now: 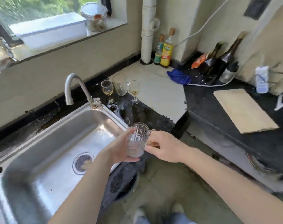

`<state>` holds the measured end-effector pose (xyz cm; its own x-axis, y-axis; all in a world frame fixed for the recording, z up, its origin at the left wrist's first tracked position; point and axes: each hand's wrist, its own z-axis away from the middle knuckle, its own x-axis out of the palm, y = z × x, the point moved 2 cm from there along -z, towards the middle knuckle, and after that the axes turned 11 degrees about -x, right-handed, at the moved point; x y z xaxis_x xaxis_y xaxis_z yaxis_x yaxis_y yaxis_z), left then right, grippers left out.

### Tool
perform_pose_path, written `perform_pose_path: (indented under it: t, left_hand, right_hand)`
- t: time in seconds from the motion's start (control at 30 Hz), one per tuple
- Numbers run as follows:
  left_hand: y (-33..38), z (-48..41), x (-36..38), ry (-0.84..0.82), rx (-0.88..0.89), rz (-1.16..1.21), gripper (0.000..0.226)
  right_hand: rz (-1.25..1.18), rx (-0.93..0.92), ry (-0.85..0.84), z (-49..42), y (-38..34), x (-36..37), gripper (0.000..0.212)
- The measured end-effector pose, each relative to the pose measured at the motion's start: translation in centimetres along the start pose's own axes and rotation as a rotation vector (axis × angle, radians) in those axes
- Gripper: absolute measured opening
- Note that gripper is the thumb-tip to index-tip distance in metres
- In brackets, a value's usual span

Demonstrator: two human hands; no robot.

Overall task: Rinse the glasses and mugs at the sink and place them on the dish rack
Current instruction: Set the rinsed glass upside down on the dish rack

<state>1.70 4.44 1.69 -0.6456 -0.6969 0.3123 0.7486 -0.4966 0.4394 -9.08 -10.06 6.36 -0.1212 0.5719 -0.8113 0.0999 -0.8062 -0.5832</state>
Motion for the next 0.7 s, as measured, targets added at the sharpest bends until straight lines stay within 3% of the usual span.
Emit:
perform_pose_path:
  t: [0.2, 0.3, 0.5, 0.6, 0.7]
  left_hand:
    - [0.3, -5.5, 12.9, -0.111, 0.013, -0.181, 0.045]
    - [-0.3, -7.6, 20.1, -0.166, 0.005, -0.327, 0.054]
    - [-3.7, -10.9, 35.9, -0.201, -0.059, -0.555, 0.055]
    - [-6.2, -12.0, 43.8, -0.223, -0.122, -0.633, 0.047]
    - [-8.9, -12.8, 51.1, -0.257, -0.199, -0.732, 0.047]
  right_hand:
    - [-0.206, 0.380, 0.326, 11.7, 5.4, -4.2, 0.010]
    - [-0.240, 0.509, 0.442, 18.6, 8.2, -5.5, 0.005]
    - [-0.090, 0.666, 0.453, 33.7, 12.6, -6.9, 0.020]
    - [0.002, 0.761, 0.469, 41.1, 14.5, -8.0, 0.041]
    - [0.020, 0.835, 0.512, 48.3, 15.8, -9.1, 0.024]
